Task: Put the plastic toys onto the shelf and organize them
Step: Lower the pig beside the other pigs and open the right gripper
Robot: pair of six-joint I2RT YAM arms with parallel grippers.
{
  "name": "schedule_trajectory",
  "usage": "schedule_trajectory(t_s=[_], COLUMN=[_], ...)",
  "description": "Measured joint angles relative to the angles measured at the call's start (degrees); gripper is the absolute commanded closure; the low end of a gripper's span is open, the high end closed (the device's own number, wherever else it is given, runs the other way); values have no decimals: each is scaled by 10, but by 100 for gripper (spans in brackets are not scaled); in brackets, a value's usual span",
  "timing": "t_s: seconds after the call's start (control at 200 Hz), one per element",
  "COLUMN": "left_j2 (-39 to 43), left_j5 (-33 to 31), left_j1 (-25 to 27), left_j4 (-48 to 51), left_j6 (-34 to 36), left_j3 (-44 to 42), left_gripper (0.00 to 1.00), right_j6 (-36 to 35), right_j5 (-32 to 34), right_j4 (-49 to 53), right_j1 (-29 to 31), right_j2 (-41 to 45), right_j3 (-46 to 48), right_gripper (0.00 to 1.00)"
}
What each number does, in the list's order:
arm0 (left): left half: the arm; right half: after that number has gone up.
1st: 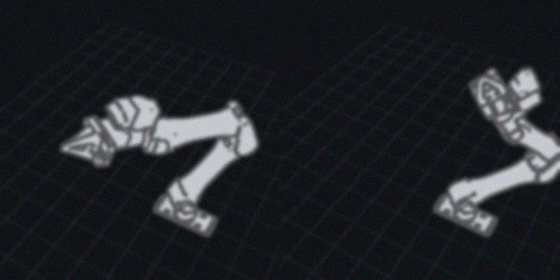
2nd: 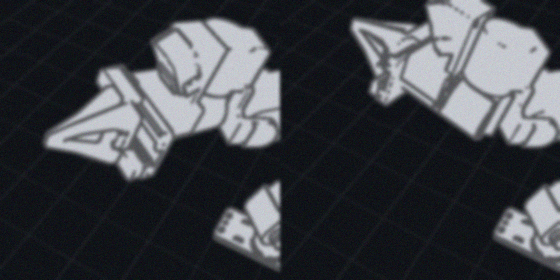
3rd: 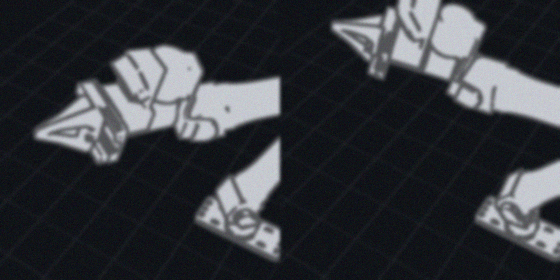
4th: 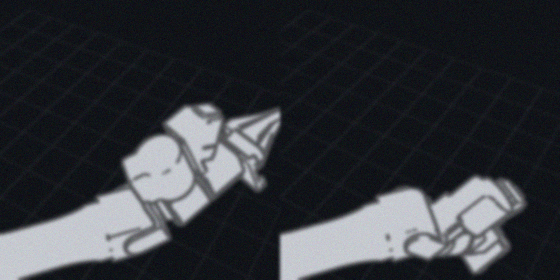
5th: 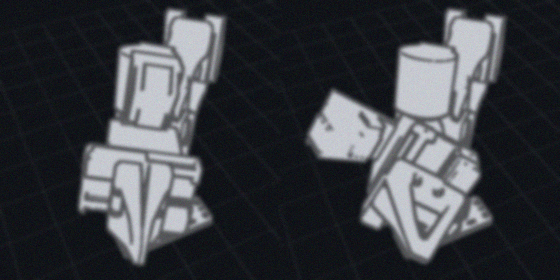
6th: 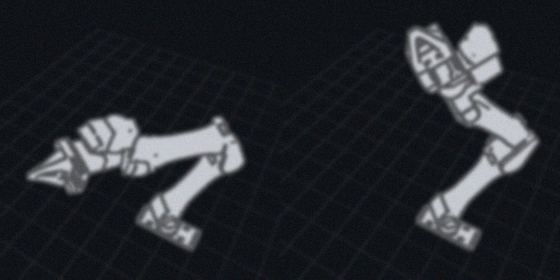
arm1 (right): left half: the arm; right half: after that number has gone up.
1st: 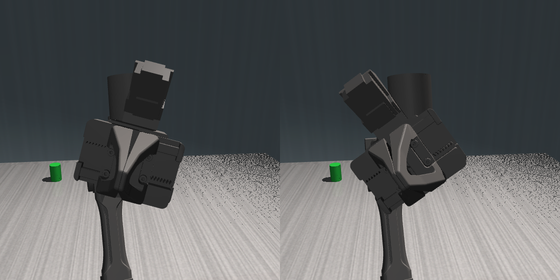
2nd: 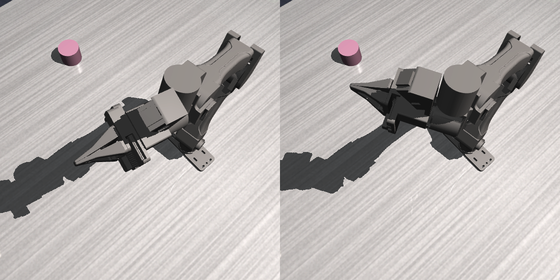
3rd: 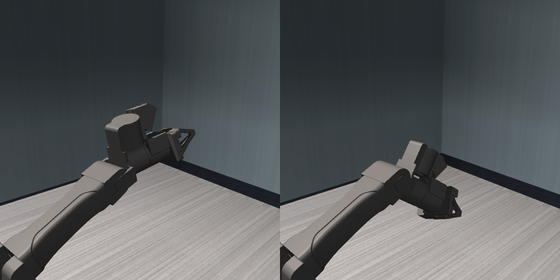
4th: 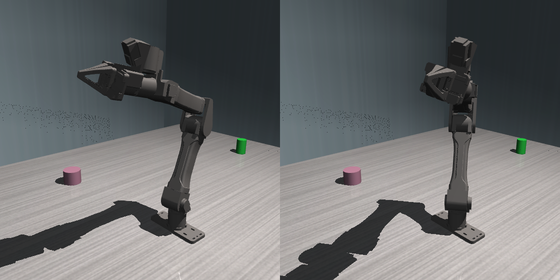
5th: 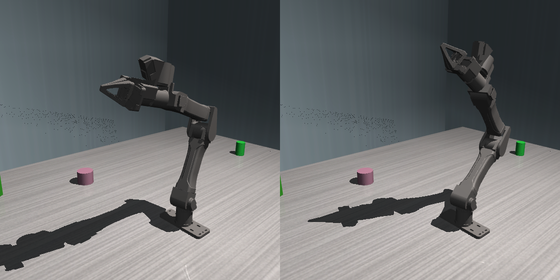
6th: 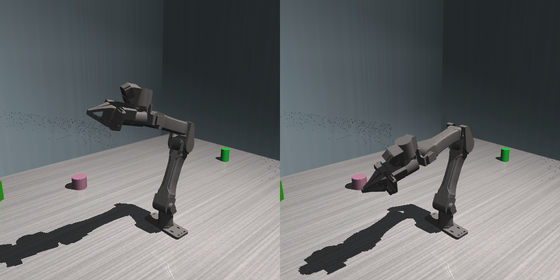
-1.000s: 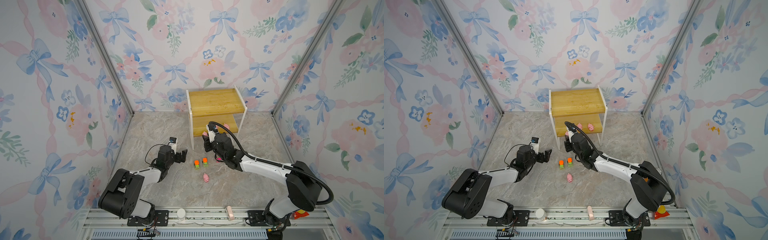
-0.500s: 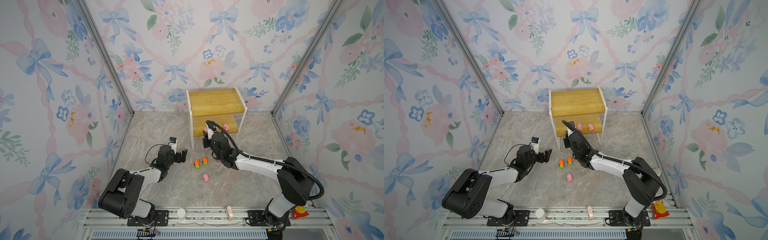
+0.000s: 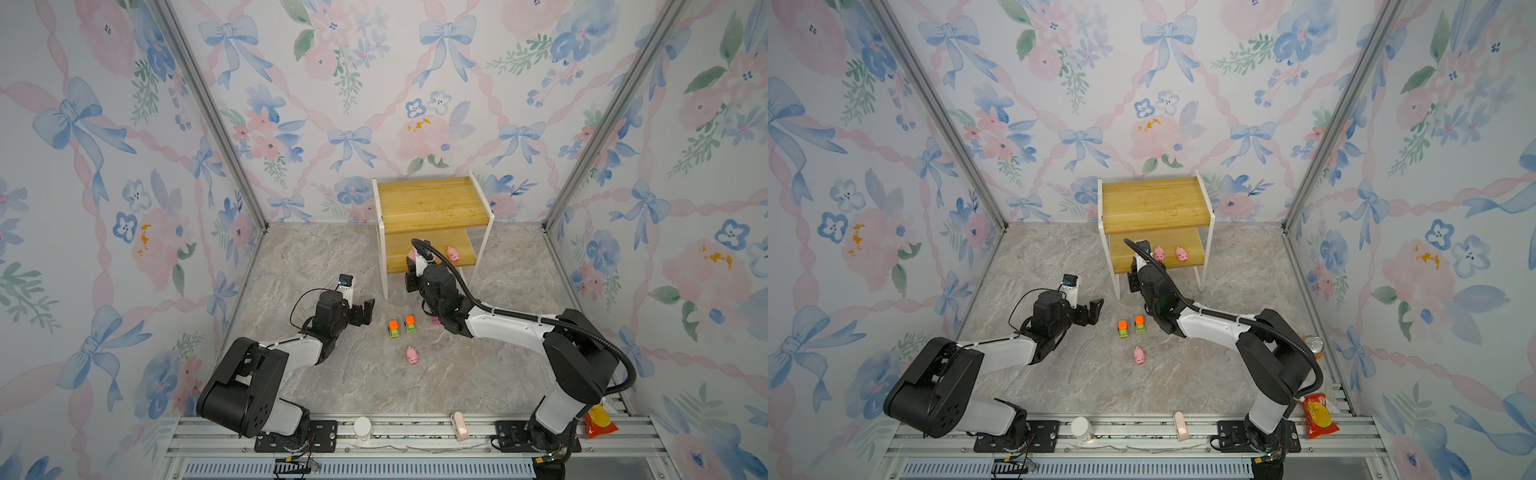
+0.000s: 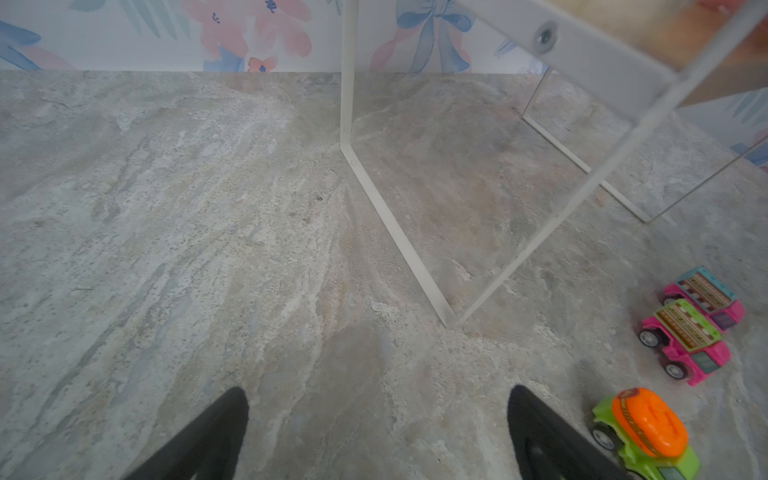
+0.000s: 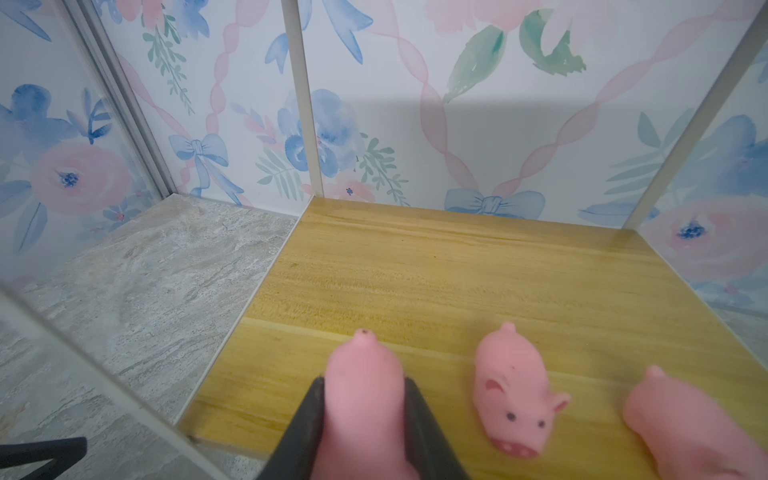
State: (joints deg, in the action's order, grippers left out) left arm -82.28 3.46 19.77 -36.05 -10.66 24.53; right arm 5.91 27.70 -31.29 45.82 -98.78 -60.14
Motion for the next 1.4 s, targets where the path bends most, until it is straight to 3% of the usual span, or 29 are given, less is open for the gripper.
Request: schedule_trajectory(t_s=[1.12, 1.4], left_j2=[0, 4], left_j5=[-6, -9], left_j1=[0, 0], left_j4=[0, 0], left_j6=[2, 2], left_j3=[-1, -3], left_gripper=[2, 2], right_j6=[0, 2], right_j5=[-20, -20], right_j4=[-8, -10], right_j1=[-27, -27], right_j2=[-60, -64], right_j3=[-40, -43], right_gripper=[67, 60])
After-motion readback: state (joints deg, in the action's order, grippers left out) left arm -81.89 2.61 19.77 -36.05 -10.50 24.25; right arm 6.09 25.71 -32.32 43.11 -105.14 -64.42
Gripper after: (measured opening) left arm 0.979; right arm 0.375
